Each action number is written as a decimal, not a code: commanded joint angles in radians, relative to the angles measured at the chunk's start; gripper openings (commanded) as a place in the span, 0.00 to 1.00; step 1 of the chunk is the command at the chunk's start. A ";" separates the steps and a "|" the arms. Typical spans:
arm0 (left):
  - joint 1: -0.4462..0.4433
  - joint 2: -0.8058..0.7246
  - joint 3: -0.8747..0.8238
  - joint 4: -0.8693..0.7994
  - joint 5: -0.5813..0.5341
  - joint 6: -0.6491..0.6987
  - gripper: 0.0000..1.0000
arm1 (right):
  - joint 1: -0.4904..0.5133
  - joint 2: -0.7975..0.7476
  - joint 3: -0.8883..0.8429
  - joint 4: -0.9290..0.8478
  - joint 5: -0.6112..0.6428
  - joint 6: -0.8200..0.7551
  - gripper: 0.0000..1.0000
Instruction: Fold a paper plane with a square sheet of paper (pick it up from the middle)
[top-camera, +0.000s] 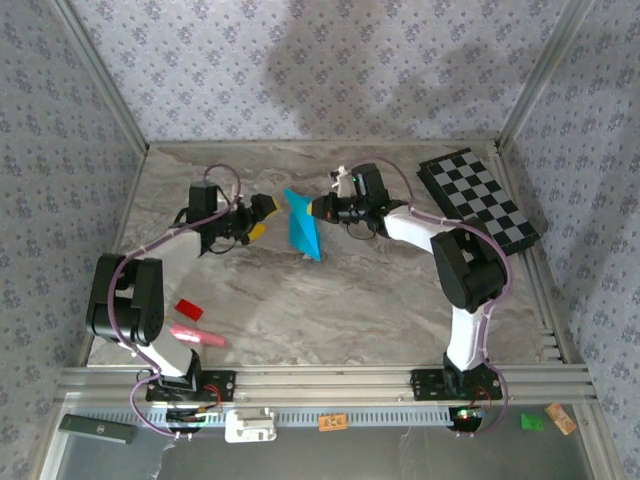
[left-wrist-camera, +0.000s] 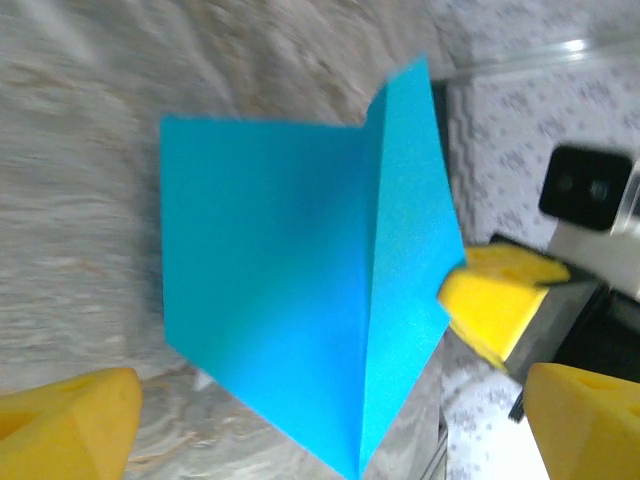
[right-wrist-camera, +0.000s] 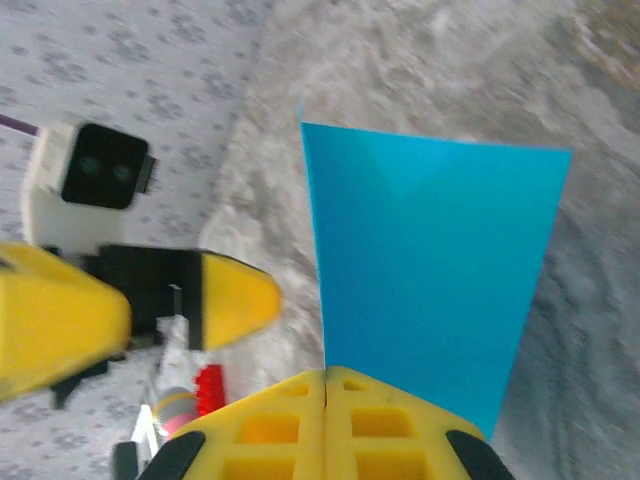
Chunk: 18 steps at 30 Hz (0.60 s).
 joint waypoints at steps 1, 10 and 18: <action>-0.023 -0.055 0.006 0.103 0.061 0.039 0.96 | -0.004 -0.037 -0.022 0.130 -0.080 0.120 0.00; -0.051 -0.035 -0.014 0.319 0.132 -0.029 0.77 | 0.002 -0.038 -0.023 0.294 -0.166 0.287 0.01; -0.078 -0.038 -0.012 0.402 0.160 -0.029 0.60 | 0.007 -0.024 -0.020 0.382 -0.199 0.378 0.02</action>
